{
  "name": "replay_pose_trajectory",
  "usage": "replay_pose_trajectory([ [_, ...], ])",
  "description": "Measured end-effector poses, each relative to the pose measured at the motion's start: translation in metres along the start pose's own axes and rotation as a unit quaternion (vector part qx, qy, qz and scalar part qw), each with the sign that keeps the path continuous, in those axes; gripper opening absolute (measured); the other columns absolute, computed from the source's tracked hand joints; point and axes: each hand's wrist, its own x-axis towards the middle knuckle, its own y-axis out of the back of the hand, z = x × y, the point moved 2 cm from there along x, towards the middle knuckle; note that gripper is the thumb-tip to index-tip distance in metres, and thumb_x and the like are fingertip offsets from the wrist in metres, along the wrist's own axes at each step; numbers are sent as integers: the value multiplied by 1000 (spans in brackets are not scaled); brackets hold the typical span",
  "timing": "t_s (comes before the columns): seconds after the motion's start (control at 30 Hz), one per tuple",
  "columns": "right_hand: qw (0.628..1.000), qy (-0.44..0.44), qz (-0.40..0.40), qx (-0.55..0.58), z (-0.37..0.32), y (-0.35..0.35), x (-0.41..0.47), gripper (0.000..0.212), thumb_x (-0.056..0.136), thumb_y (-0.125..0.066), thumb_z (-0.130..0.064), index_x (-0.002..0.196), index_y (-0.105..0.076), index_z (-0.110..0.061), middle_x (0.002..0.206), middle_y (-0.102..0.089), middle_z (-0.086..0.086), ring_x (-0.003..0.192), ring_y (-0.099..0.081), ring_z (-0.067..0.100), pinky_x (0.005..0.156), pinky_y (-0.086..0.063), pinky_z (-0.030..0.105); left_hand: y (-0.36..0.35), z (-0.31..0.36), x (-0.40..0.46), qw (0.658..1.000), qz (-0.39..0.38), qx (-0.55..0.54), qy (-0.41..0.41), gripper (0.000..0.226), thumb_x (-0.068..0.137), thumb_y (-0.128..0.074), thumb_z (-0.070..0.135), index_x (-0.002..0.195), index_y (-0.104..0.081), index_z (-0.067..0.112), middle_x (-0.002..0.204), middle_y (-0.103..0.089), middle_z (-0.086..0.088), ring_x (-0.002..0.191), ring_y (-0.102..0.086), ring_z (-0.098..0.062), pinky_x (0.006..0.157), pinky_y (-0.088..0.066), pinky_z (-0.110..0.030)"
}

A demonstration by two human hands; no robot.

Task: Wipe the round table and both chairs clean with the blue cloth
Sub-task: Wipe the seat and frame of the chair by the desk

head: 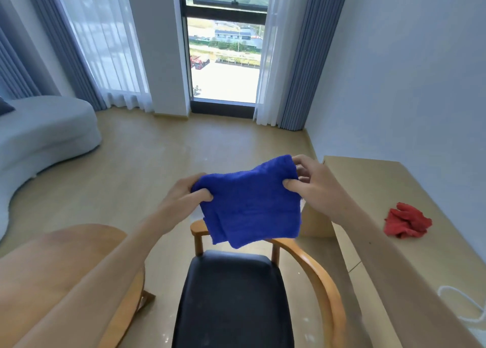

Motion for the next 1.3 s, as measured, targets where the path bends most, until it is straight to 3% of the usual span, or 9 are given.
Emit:
replay_pose_trajectory([
  [0.13, 999, -31, 4, 24, -2, -19, -10, 20, 90, -60, -9, 106, -56, -20, 94, -67, 3, 86, -65, 20, 63, -55, 21, 20, 12, 5, 1000, -19, 5, -23, 30, 65, -51, 20, 90, -58, 4, 75, -52, -5, 68, -46, -12, 67, -37, -31],
  [0.3, 1000, -26, 11, -2, -11, -35, -22, 15, 92, -62, -24, 102, -56, -15, 93, -68, 6, 84, -67, 20, 65, -60, 32, 39, 13, 2, 998, -35, 37, -29, 22, 72, -55, 10, 85, -58, 28, 72, -57, 3, 65, -49, -5, 64, -40, -26],
  [0.57, 998, -12, 46, -49, -24, -48, -22, 2, 91, -57, -14, 89, -57, -13, 84, -64, 10, 75, -59, 20, 64, -48, 28, 34, 10, -9, 983, -86, 147, -69, 34, 80, -76, 30, 107, -55, 33, 78, -69, 5, 73, -65, -12, 60, -50, -17],
  [0.7, 990, 13, 21, -136, -22, -46, -19, 6, 86, -60, -13, 89, -59, -18, 72, -59, -2, 62, -52, 4, 58, -41, 14, 26, 10, -10, 958, -83, 261, -86, 7, 86, -63, 22, 91, -68, 23, 76, -66, 6, 70, -58, -8, 58, -39, -16],
  [0.83, 981, 18, 16, -195, -12, -45, -20, 10, 87, -60, -17, 95, -59, -23, 75, -59, -8, 63, -52, 5, 55, -40, 9, 18, 14, -3, 945, -65, 315, -62, 18, 83, -55, 21, 69, -55, 10, 61, -54, -2, 54, -43, -13, 50, -32, -21],
  [0.93, 980, -2, 55, -193, -8, -51, -21, 5, 85, -61, -20, 86, -56, -21, 71, -59, -4, 64, -55, 8, 57, -44, 20, 6, 16, 2, 946, -14, 325, -2, 25, 81, -54, 27, 62, -48, 12, 59, -51, -1, 53, -44, -17, 50, -34, -27],
  [1.03, 984, -19, 77, -159, -10, -65, -21, 9, 81, -61, -20, 79, -53, -16, 70, -58, 1, 66, -57, 17, 57, -49, 29, -12, 23, 1, 965, 32, 244, 90, 22, 80, -57, 29, 70, -59, 9, 67, -59, -5, 59, -54, -21, 53, -44, -30],
  [1.17, 989, -25, 42, -140, -11, -81, -20, 17, 81, -63, -28, 87, -56, -13, 77, -60, 0, 72, -57, 18, 59, -44, 26, -35, 36, -2, 969, -1, -39, 243, 26, 83, -56, 25, 90, -64, 1, 80, -71, -19, 63, -71, -34, 62, -61, -41],
  [1.3, 990, -26, -21, -134, -6, -80, -23, 54, 71, -76, -42, 110, -50, -17, 97, -58, -3, 83, -56, 12, 68, -47, 22, -35, 44, -8, 957, -22, -128, 259, 26, 87, -41, 8, 88, -64, -4, 69, -71, -18, 62, -71, -32, 58, -59, -36],
])
